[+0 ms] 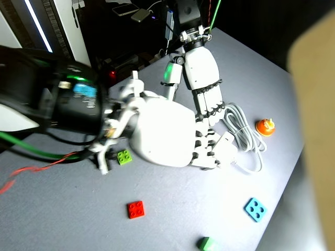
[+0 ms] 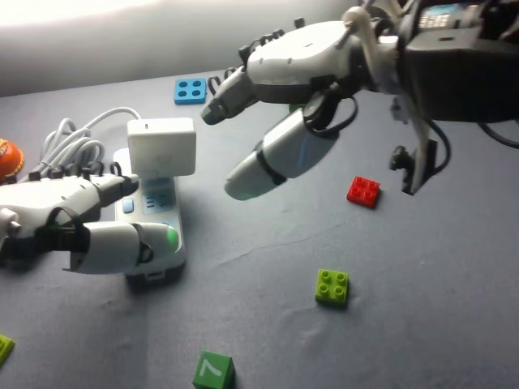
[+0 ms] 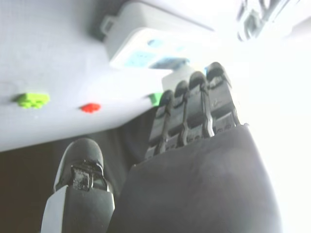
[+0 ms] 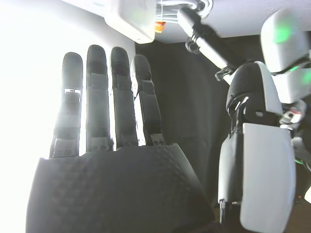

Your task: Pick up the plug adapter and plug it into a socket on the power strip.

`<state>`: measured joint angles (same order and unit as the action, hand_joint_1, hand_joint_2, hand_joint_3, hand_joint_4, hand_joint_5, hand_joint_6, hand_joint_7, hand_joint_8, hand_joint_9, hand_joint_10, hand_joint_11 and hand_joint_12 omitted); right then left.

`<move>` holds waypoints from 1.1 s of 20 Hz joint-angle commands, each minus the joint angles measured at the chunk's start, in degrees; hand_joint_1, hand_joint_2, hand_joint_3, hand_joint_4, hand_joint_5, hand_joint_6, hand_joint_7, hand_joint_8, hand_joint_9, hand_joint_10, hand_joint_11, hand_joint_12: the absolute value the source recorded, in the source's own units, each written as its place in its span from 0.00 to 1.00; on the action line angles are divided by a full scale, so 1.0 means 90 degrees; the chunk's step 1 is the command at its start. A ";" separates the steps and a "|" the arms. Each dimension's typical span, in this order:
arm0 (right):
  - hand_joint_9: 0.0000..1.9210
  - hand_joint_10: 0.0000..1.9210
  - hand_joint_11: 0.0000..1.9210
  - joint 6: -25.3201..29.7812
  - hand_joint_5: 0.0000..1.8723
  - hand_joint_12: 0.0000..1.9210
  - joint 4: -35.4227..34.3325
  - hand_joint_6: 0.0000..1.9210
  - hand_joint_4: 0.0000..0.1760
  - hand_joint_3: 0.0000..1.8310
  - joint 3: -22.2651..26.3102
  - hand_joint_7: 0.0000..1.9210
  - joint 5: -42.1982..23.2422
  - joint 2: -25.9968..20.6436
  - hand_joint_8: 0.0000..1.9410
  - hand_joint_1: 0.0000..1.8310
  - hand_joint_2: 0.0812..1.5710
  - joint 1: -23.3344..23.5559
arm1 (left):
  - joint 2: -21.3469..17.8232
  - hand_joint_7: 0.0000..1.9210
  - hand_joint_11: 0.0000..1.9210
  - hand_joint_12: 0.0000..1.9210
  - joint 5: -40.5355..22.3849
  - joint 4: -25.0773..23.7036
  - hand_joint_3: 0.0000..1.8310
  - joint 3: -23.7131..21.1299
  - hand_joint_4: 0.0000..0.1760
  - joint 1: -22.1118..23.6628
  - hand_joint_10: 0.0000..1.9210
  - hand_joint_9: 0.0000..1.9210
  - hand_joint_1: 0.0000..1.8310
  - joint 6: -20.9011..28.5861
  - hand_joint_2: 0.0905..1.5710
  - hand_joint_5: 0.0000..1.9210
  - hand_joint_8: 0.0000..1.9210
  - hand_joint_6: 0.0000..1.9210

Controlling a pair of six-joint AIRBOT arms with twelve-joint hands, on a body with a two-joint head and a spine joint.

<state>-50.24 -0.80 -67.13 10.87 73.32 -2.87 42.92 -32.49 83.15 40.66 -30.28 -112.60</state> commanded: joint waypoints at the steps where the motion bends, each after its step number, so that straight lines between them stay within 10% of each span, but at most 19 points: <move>1: 0.23 0.00 0.01 0.0052 0.22 0.54 -0.0030 0.00 0.00 0.00 0.0090 0.23 -0.0667 -0.0088 0.00 0.25 0.60 0.0091 | -0.0080 0.00 0.00 0.00 -0.0276 -0.0260 0.00 0.0042 0.00 0.0091 0.00 0.00 0.00 -0.0042 0.76 0.00 0.00 0.00; 20: 0.28 0.01 0.06 0.0119 0.27 0.55 -0.0011 0.01 0.00 0.00 0.1151 0.29 -0.1142 -0.1783 0.00 0.26 0.62 -0.0497 | -0.0677 0.05 0.04 0.03 0.0020 -0.0263 0.00 0.0355 0.00 0.0948 0.00 0.04 0.00 -0.0746 0.77 0.04 0.00 0.00; 22: 0.39 0.03 0.17 0.0113 0.37 0.58 -0.0009 0.01 0.00 0.00 0.1187 0.41 -0.1125 -0.1817 0.01 0.28 0.63 -0.0483 | -0.0748 0.25 0.01 0.46 0.0032 -0.0263 0.00 0.0350 0.00 0.1059 0.02 0.24 0.00 -0.0772 0.80 0.22 0.00 0.01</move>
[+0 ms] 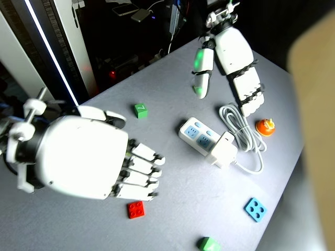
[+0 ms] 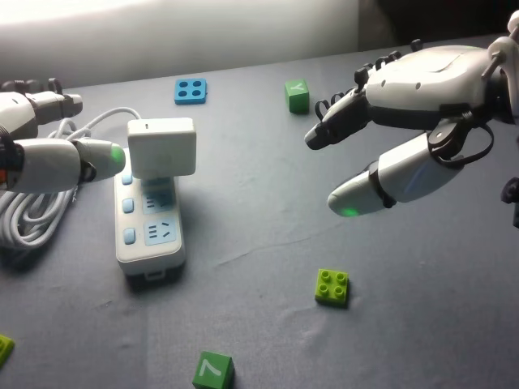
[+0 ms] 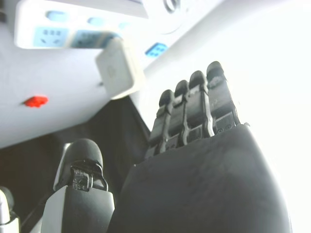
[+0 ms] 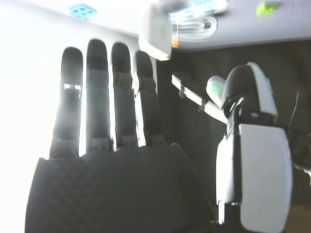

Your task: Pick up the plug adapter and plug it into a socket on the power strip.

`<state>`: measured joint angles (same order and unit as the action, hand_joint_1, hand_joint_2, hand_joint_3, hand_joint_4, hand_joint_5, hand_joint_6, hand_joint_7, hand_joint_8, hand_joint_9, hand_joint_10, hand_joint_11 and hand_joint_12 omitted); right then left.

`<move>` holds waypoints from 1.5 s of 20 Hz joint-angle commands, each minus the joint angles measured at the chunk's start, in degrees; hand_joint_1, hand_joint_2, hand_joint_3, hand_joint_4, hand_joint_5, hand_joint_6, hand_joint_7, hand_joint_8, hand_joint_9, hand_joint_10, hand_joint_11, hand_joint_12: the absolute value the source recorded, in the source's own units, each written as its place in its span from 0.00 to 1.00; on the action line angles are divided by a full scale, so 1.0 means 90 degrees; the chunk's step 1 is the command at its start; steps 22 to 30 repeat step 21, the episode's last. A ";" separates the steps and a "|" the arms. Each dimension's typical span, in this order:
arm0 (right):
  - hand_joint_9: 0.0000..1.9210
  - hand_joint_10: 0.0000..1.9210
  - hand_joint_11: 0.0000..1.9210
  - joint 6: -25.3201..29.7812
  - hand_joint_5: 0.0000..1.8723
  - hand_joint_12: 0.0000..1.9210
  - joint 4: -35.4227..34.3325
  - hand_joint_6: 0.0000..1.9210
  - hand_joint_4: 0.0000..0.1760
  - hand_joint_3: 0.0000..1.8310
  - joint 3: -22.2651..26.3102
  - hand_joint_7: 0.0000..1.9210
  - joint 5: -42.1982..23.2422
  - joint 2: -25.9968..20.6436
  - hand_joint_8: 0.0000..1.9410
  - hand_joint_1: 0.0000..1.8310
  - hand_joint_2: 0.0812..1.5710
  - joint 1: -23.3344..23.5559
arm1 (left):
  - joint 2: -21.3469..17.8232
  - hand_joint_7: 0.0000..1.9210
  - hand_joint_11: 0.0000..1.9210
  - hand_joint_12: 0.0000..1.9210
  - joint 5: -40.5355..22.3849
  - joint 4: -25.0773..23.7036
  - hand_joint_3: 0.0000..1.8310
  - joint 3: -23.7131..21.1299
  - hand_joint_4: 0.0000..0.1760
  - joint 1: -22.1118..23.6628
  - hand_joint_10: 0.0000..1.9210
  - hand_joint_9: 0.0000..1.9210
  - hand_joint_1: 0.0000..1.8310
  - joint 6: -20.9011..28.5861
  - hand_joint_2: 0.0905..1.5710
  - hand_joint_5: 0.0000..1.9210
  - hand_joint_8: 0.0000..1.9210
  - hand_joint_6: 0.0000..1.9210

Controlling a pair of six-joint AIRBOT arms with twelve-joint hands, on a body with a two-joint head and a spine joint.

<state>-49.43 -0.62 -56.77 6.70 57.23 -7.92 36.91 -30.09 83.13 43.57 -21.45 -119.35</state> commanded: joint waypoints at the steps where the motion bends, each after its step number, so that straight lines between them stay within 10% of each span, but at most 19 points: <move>1: 0.39 0.03 0.17 0.0017 0.37 0.58 -0.0028 0.01 0.00 0.00 0.0042 0.41 -0.0662 -0.0031 0.01 0.28 0.63 0.0083 | -0.0092 0.25 0.01 0.46 -0.0234 -0.0261 0.00 0.0024 0.00 0.0108 0.02 0.24 0.00 -0.0043 0.80 0.22 0.00 0.01; 2: 0.46 0.22 0.27 0.0005 0.49 0.74 -0.0028 0.02 0.00 0.00 0.0064 0.53 -0.0670 -0.0037 0.03 0.28 0.64 0.0091 | -0.0113 0.40 0.15 0.59 -0.0234 -0.0261 0.00 0.0012 0.00 0.0180 0.07 0.41 0.07 -0.0068 0.82 0.37 0.02 0.01; 4: 0.44 0.55 0.36 0.0005 0.57 0.82 -0.0028 0.13 0.00 0.00 0.0106 0.56 -0.0672 -0.0053 0.22 0.27 0.68 0.0100 | -0.0109 0.50 0.20 0.67 -0.0196 -0.0261 0.00 0.0001 0.00 0.0250 0.28 0.42 0.13 -0.0140 0.83 0.47 0.03 0.01; 5: 0.44 0.55 0.36 0.0005 0.57 0.82 -0.0028 0.13 0.00 0.00 0.0123 0.56 -0.0676 -0.0060 0.22 0.27 0.68 0.0100 | -0.0109 0.50 0.20 0.67 -0.0180 -0.0261 0.00 0.0003 0.00 0.0271 0.28 0.42 0.13 -0.0231 0.83 0.47 0.03 0.01; 6: 0.44 0.80 0.43 -0.0001 0.46 0.92 -0.0028 0.63 0.00 0.00 0.0137 0.48 -0.0688 -0.0070 0.68 0.27 0.71 0.0100 | -0.0118 0.48 0.27 0.78 -0.0150 -0.0261 0.00 0.0009 0.00 0.0296 0.60 0.40 0.16 -0.0356 0.85 0.50 0.32 0.25; 8: 0.51 0.99 0.54 0.0000 0.38 1.00 -0.0028 0.96 0.00 0.00 0.0178 0.48 -0.0691 -0.0096 0.95 0.29 0.72 0.0100 | -0.0145 0.41 0.36 0.91 -0.0097 -0.0261 0.00 0.0024 0.00 0.0299 0.81 0.41 0.22 -0.0362 0.88 0.38 0.73 0.71; 10: 0.65 1.00 0.71 -0.0003 0.49 1.00 -0.0028 1.00 0.00 0.00 0.0220 0.57 -0.0692 -0.0130 1.00 0.32 0.75 0.0100 | -0.0150 0.47 0.48 1.00 -0.0085 -0.0261 0.00 0.0047 0.00 0.0355 0.98 0.49 0.24 -0.0414 0.91 0.40 0.96 0.97; 16: 0.81 1.00 0.89 -0.0074 0.66 1.00 -0.0025 1.00 0.00 0.01 0.0284 0.70 -0.0932 -0.0202 1.00 0.29 0.82 0.0078 | -0.0224 0.73 0.81 1.00 0.0308 -0.0259 0.00 0.0042 0.00 0.0488 1.00 0.76 0.23 -0.0656 0.91 0.69 1.00 1.00; 30: 0.78 1.00 0.86 -0.0083 0.63 1.00 -0.0025 1.00 0.00 0.00 0.0272 0.67 -0.1042 -0.0264 1.00 0.35 0.83 0.0079 | -0.0266 0.72 0.82 1.00 0.0343 -0.0259 0.00 0.0040 0.00 0.0486 1.00 0.77 0.25 -0.0657 0.90 0.67 1.00 1.00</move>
